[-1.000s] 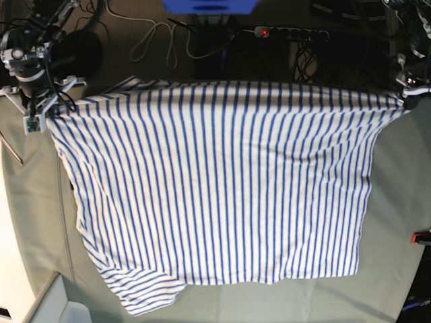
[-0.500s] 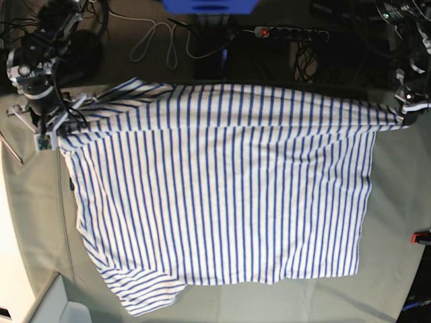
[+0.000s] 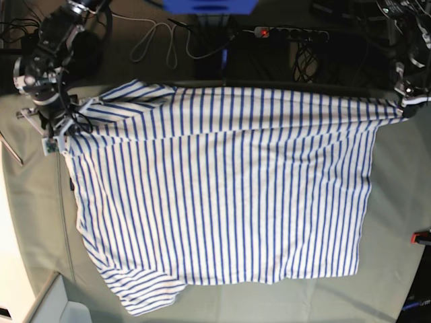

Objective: Layout the t-shirt on the table in an organized manner, then fold the t-shirt properly
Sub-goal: 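Lower the shirt edge and smooth it with the right gripper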

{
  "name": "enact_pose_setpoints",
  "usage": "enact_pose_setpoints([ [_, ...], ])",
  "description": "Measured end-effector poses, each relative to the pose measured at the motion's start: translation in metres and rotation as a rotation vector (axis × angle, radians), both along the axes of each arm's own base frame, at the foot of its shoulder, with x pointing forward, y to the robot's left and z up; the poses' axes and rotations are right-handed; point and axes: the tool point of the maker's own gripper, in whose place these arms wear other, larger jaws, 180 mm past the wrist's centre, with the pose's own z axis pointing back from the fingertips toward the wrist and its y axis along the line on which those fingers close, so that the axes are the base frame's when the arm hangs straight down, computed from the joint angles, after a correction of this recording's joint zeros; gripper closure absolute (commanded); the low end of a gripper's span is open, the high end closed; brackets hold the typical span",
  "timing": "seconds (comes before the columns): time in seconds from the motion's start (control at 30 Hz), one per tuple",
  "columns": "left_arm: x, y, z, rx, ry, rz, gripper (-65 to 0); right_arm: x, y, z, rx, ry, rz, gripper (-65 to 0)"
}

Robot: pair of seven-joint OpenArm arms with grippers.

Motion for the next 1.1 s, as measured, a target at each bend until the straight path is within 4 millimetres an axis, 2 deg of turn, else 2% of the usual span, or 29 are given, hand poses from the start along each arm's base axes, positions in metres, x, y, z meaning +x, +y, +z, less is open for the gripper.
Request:
enact_pose_setpoints([
  [0.1, 0.0, 0.0, 0.0, 0.001, -0.001, -0.001, -0.2, 0.019, 0.004, 0.005, 0.019, -0.041, 0.009, 0.0],
  [0.17, 0.002, 0.001, 0.002, 0.005, -0.005, -0.001, -0.2, 0.026, 0.003, 0.007, 0.021, -0.051, 0.01, -3.0],
  [0.3, 0.0, 0.002, 0.001, 0.007, -0.001, -0.001, -0.2, 0.036, 0.0, 0.006, 0.024, -0.046, 0.003, -15.2],
  [0.4, 0.001, 0.002, 0.001, 0.009, -0.001, -0.002, -0.2, 0.048, 0.0, 0.016, 0.027, -0.089, 0.003, -26.0],
  [0.53, -0.005, 0.002, -0.001, 0.008, 0.014, -0.002, -0.2, 0.042, -0.002, 0.013, 0.025, -0.074, -0.004, -37.9],
  [0.7, -0.004, 0.002, -0.001, 0.008, 0.01, -0.001, -0.2, 0.033, -0.003, 0.01, 0.018, -0.061, -0.003, -40.3],
  [0.87, -0.005, 0.001, -0.001, 0.006, 0.011, -0.001, -0.2, 0.041, -0.009, 0.04, -0.032, -0.135, -0.006, -40.3],
  [0.93, -0.004, 0.001, -0.001, 0.006, 0.01, -0.001, -0.2, 0.041, -0.01, 0.045, -0.043, -0.148, 0.0, -40.3],
  [1.1, -0.004, 0.001, -0.001, 0.004, 0.009, 0.0, -0.2, 0.003, -0.015, 0.017, -0.055, -0.037, 0.011, -40.3],
])
